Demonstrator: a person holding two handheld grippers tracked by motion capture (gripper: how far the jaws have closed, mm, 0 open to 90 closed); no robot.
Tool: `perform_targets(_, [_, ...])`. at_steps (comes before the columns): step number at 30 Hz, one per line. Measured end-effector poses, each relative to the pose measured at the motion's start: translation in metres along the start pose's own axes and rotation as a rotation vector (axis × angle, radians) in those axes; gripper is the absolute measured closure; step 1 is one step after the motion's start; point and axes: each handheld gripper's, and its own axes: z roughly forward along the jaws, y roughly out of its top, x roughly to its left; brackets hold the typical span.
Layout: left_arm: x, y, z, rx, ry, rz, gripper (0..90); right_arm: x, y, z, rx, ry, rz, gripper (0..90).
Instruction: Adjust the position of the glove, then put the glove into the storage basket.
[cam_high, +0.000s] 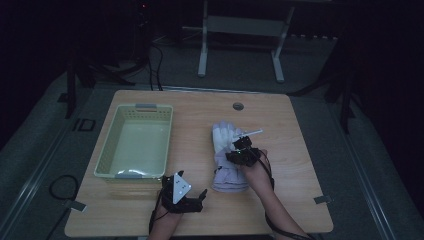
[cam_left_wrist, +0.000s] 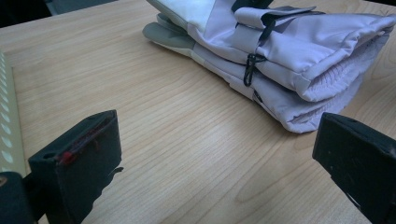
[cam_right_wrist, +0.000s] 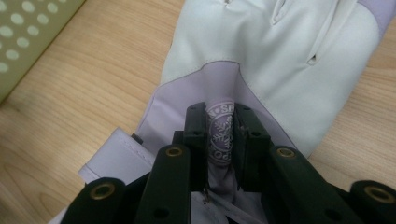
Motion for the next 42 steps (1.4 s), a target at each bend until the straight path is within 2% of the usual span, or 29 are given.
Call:
perform_targets(6, [0.000, 0.000, 0.000, -0.001, -0.001, -0.002, 1.2, 0.000, 0.001, 0.003, 0.025, 0.008, -0.045, 74.0])
perform_targets(13, [0.001, 0.000, 0.000, 0.006, -0.004, -0.012, 1.2, -0.004, 0.000, 0.000, -0.008, 0.036, -0.064, 65.7])
perform_targets(15, [0.001, 0.000, 0.001, 0.007, -0.003, -0.011, 1.2, -0.004, 0.000, -0.002, -0.017, 0.061, -0.078, 53.6])
perform_targets(16, [0.001, 0.000, 0.000, 0.008, -0.004, -0.009, 1.2, -0.004, -0.001, -0.003, -0.020, 0.068, -0.100, 49.1])
perform_targets(18, [0.001, 0.000, 0.000, 0.008, -0.004, -0.007, 1.2, -0.002, -0.002, -0.005, -0.030, 0.041, -0.127, 42.9])
perform_targets(19, [0.001, 0.000, 0.001, 0.007, -0.006, -0.010, 1.2, -0.003, -0.002, -0.008, -0.041, 0.043, -0.137, 39.5])
perform_targets(22, [0.002, 0.000, 0.001, 0.011, -0.011, -0.018, 1.2, -0.005, -0.004, -0.016, -0.075, 0.076, -0.158, 24.1])
perform_targets(25, [0.002, 0.001, 0.002, 0.017, -0.016, -0.018, 1.2, -0.009, -0.006, -0.021, -0.092, 0.069, -0.143, 15.8])
perform_targets(26, [0.002, 0.001, 0.002, 0.019, -0.016, -0.016, 1.2, -0.011, -0.007, -0.022, -0.085, 0.069, -0.157, 13.8])
perform_targets(27, [0.002, 0.001, 0.002, 0.022, -0.018, -0.014, 1.2, -0.012, -0.008, -0.023, -0.083, 0.076, -0.173, 13.9])
perform_targets(30, [0.003, 0.001, 0.002, 0.021, -0.022, -0.020, 1.2, -0.016, -0.012, -0.031, -0.144, 0.109, -0.212, 14.1])
perform_targets(31, [0.003, 0.001, 0.002, 0.024, -0.020, -0.021, 1.2, -0.018, -0.014, -0.035, -0.162, 0.107, -0.233, 14.3])
perform_targets(33, [0.004, 0.002, 0.003, 0.039, 0.009, -0.042, 1.2, -0.020, -0.017, -0.039, -0.185, 0.100, -0.252, 14.6])
perform_targets(34, [0.004, 0.002, 0.004, 0.044, 0.009, -0.048, 1.2, -0.021, -0.018, -0.042, -0.186, 0.093, -0.256, 14.7])
perform_targets(35, [0.005, 0.002, 0.004, 0.044, 0.001, -0.055, 2.4, -0.022, -0.020, -0.044, -0.196, 0.083, -0.277, 14.9])
perform_targets(38, [0.007, 0.002, 0.004, 0.042, -0.015, -0.058, 4.5, -0.026, -0.023, -0.052, -0.215, 0.070, -0.297, 14.8])
perform_targets(42, [0.002, 0.002, 0.004, 0.027, -0.058, -0.022, 3.5, -0.031, -0.027, -0.062, -0.262, 0.065, -0.294, 14.1])
